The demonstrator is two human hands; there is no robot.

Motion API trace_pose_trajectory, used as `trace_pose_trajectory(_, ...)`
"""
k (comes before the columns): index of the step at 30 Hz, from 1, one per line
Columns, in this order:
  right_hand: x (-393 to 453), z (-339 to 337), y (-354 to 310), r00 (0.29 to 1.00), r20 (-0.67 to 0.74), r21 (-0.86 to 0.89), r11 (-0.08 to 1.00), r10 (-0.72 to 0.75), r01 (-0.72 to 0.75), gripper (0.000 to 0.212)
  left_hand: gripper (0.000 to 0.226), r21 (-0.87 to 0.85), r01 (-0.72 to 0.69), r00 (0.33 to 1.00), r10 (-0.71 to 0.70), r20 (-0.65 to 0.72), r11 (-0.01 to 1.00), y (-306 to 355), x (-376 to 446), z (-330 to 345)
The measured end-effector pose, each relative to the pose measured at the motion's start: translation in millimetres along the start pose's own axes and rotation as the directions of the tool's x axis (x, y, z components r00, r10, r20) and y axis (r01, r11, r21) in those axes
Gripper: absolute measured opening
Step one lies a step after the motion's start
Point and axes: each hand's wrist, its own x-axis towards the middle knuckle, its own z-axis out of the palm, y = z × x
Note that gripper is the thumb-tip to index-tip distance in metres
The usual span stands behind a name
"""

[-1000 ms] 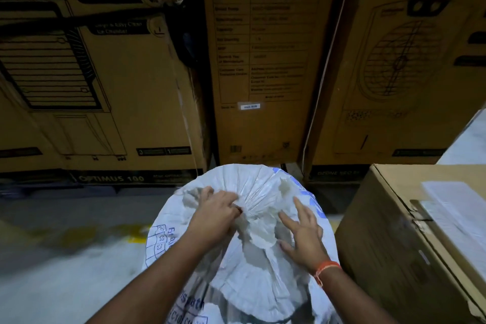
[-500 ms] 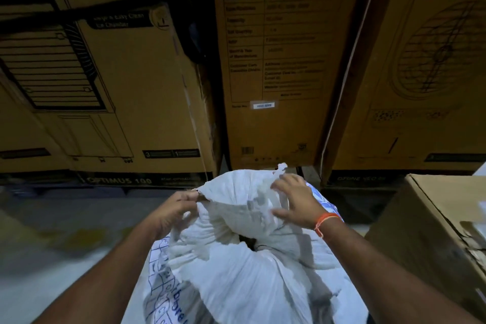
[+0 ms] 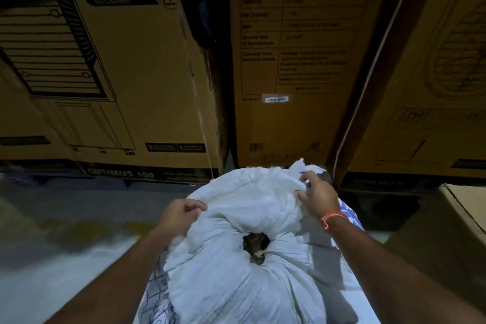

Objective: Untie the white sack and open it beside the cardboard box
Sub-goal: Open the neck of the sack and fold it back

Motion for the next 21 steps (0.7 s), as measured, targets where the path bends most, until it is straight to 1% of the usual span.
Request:
trace_pose_trajectory(1,-3,4,-2,0.999,0.030,-0.055,0.998,-0.015,0.017,0.042,0.031,0.247,0.033,0.999,-0.028,-0.023,0.968,3,1,8)
trace_pose_trajectory(2,-8,7,-5,0.999,0.038,-0.100,0.994,-0.037,0.041,0.051,0.031,0.462,0.066,0.997,-0.036,-0.072,0.884,9,-2,14)
trace_pose_trajectory(3,-15,9,-6,0.998,0.011,-0.119,0.991,-0.067,0.068,0.057,0.030,0.569,0.101,0.986,-0.007,-0.164,0.816,18,-7,20)
trace_pose_trajectory(4,-24,8,-9,0.994,-0.046,-0.111,0.989,-0.100,0.094,0.057,0.030,0.576,0.106,0.960,0.069,-0.273,0.811,30,-16,27)
trace_pose_trajectory(6,-49,3,-11,0.971,-0.202,-0.047,0.992,-0.124,0.117,0.046,0.022,0.504,0.033,0.853,0.239,-0.464,0.863,61,-44,41)
trace_pose_trajectory(7,-63,-1,-10,0.960,-0.263,-0.026,0.995,-0.098,0.094,0.039,0.021,0.485,0.000,0.806,0.287,-0.518,0.875,73,-60,51)
trace_pose_trajectory(8,-78,-4,-8,0.957,-0.286,-0.027,0.999,-0.042,0.035,0.033,0.023,0.465,-0.012,0.798,0.289,-0.529,0.885,82,-75,60)
trace_pose_trajectory(9,-91,-4,-3,0.962,-0.269,-0.042,0.998,0.043,-0.057,0.031,0.028,0.432,0.012,0.829,0.232,-0.509,0.902,89,-87,69)
trace_pose_trajectory(10,-102,-5,1,0.964,-0.219,-0.067,0.984,0.150,-0.168,0.036,0.033,0.368,0.074,0.873,0.118,-0.474,0.927,93,-97,77)
trace_pose_trajectory(11,-112,-2,7,0.957,-0.146,-0.099,0.959,0.250,-0.266,0.045,0.039,0.310,0.157,0.904,-0.010,-0.426,0.938,93,-101,84)
trace_pose_trajectory(12,-119,2,12,0.946,-0.062,-0.135,0.936,0.319,-0.325,0.058,0.047,0.283,0.226,0.920,-0.109,-0.377,0.932,94,-105,90)
trace_pose_trajectory(13,-126,7,16,0.935,0.023,-0.143,0.927,0.353,-0.346,0.068,0.056,0.303,0.271,0.929,-0.166,-0.331,0.913,91,-108,97)
trace_pose_trajectory(14,-131,13,19,0.927,0.100,-0.132,0.928,0.361,-0.348,0.075,0.069,0.345,0.289,0.938,-0.193,-0.287,0.893,85,-111,103)
trace_pose_trajectory(16,-138,23,18,0.922,0.204,-0.109,0.944,0.328,-0.311,0.079,0.093,0.420,0.280,0.957,-0.217,-0.192,0.863,71,-113,116)
trace_pose_trajectory(17,-141,28,18,0.932,0.224,-0.113,0.957,0.285,-0.266,0.078,0.099,0.435,0.256,0.966,-0.212,-0.147,0.863,65,-114,120)
trace_pose_trajectory(19,-147,31,16,0.959,0.221,-0.129,0.980,0.178,-0.152,0.068,0.102,0.434,0.167,0.986,-0.150,-0.073,0.885,54,-117,121)
trace_pose_trajectory(21,-149,29,18,0.973,0.205,-0.072,0.993,0.108,-0.096,0.056,0.104,0.426,0.080,0.997,-0.073,-0.034,0.901,50,-121,114)
